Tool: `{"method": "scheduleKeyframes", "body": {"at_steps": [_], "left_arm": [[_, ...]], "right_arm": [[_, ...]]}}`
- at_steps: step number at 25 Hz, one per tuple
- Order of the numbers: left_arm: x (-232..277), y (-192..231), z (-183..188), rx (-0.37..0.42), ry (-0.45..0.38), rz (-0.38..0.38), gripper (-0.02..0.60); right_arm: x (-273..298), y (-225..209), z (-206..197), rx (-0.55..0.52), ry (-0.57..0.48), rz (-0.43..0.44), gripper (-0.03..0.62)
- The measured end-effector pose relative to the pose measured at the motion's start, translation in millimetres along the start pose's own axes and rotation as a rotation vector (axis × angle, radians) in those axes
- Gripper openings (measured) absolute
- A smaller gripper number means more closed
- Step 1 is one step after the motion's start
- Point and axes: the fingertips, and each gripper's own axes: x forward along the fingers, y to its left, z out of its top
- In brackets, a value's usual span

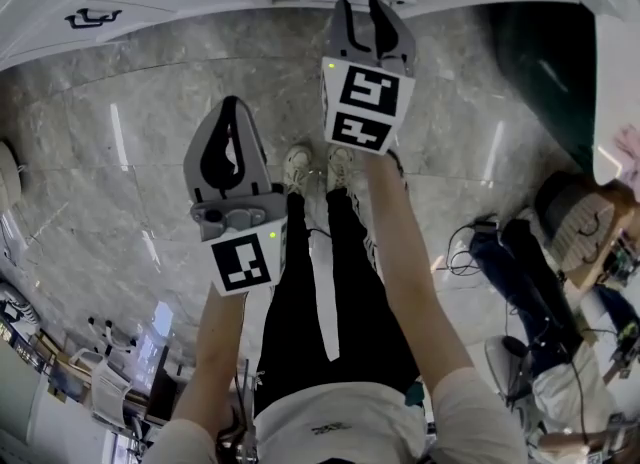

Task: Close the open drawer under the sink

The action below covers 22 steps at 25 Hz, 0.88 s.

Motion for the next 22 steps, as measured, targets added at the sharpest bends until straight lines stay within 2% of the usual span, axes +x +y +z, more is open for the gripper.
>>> {"method": "scheduleKeyframes", "body": {"at_steps": [3, 6, 7, 9, 13, 17, 20, 22], "left_arm": [[-5, -2, 11, -0.014, -0.017, -0.006, 0.020], [-13, 0, 34, -0.030, 0.005, -0.011, 0.020], [-15, 2, 47, -0.052, 0.011, -0.010, 0.020], [-12, 5, 87, -0.093, -0.024, -0.013, 0.020], [-23, -3, 200, -0.083, -0.166, -0.032, 0.020], [-65, -28, 300, -0.101, -0.189, -0.041, 0.020], [-78, -44, 349, -0.114, -0.200, -0.045, 0.020], [-92, -55, 362, -0.116, -0.212, -0.054, 0.020]], "right_arm": [[-16, -3, 19, -0.052, -0.038, -0.014, 0.104], [-49, -5, 52, -0.005, -0.089, -0.033, 0.034], [-64, -4, 67, 0.017, -0.104, -0.033, 0.031], [-94, 1, 106, 0.044, -0.154, -0.024, 0.029], [-168, 5, 195, 0.075, -0.273, 0.005, 0.029], [-264, 6, 257, 0.072, -0.282, 0.045, 0.029], [-304, 5, 294, 0.056, -0.308, 0.073, 0.029], [-325, 3, 300, 0.048, -0.327, 0.082, 0.029]]}}
